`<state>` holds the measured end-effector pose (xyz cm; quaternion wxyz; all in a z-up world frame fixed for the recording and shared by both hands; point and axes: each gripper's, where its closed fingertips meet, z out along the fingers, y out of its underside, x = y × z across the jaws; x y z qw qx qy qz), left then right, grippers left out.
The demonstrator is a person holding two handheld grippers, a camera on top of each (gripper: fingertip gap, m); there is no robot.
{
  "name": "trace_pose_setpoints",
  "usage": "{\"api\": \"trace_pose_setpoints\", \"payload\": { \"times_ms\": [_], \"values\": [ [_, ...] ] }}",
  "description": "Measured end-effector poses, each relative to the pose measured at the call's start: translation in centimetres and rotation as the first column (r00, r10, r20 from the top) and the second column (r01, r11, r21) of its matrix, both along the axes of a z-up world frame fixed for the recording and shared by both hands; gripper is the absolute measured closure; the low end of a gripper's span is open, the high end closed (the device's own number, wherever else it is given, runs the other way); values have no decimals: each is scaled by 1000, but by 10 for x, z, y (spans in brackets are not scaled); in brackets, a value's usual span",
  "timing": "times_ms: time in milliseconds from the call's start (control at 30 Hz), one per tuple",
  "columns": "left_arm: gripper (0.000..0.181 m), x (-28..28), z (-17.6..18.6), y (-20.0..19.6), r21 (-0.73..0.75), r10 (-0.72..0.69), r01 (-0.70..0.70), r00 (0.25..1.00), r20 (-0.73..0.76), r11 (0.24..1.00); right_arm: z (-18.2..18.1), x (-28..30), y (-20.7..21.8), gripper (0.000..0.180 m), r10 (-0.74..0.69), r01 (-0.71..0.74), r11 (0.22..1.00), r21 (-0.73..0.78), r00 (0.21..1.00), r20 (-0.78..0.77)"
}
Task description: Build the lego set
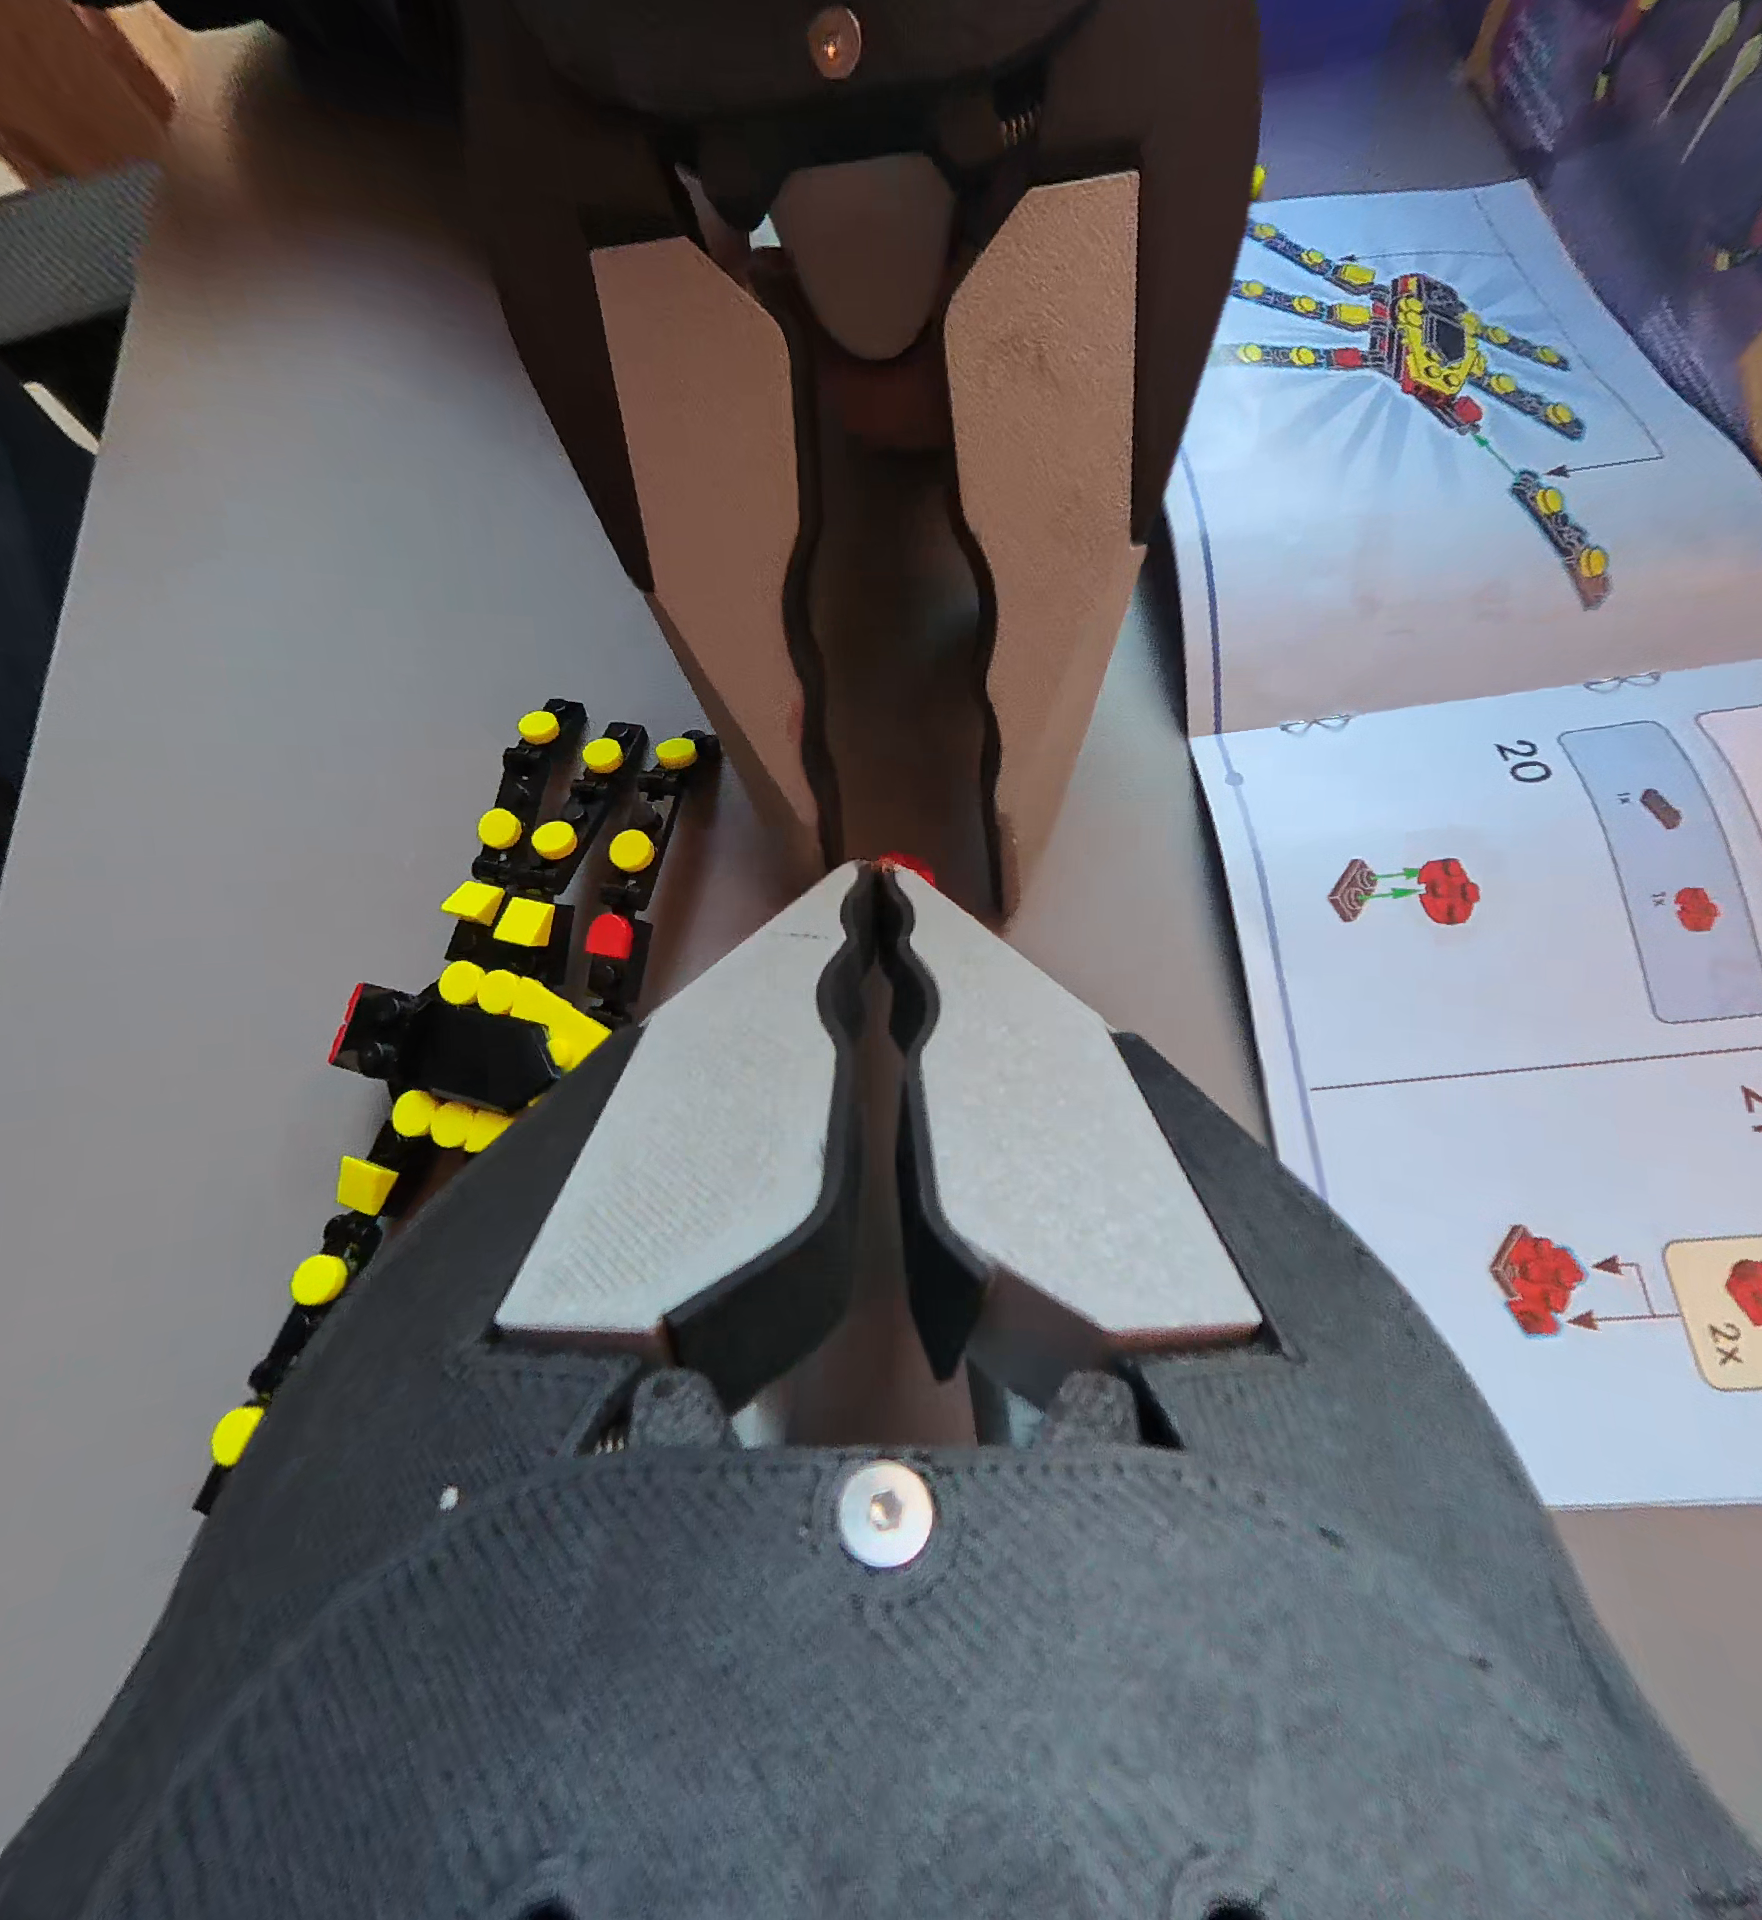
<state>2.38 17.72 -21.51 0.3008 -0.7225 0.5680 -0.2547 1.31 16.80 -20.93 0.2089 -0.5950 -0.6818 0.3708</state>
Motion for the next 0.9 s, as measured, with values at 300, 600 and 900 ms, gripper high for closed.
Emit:
{"api": "trace_pose_setpoints", "payload": {
  "times_ms": [300, 600, 900],
  "values": [
    [166, 3, 0, -4, -4, -50, 50, 999, 3, 999, 1, 0, 0, 180, -13, 13, 996, -85, 1000, 4],
    [167, 4, 0, -4, -41, -47, 47, 999, 15, 998, 2, 0, 0, 180, -7, 7, 998, -58, 1000, -6],
    [167, 4, 0, -4, -66, -37, 38, 999, 20, 997, 13, 2, -2, 180, 26, -30, 998, -60, 998, -66]
  ]
}}
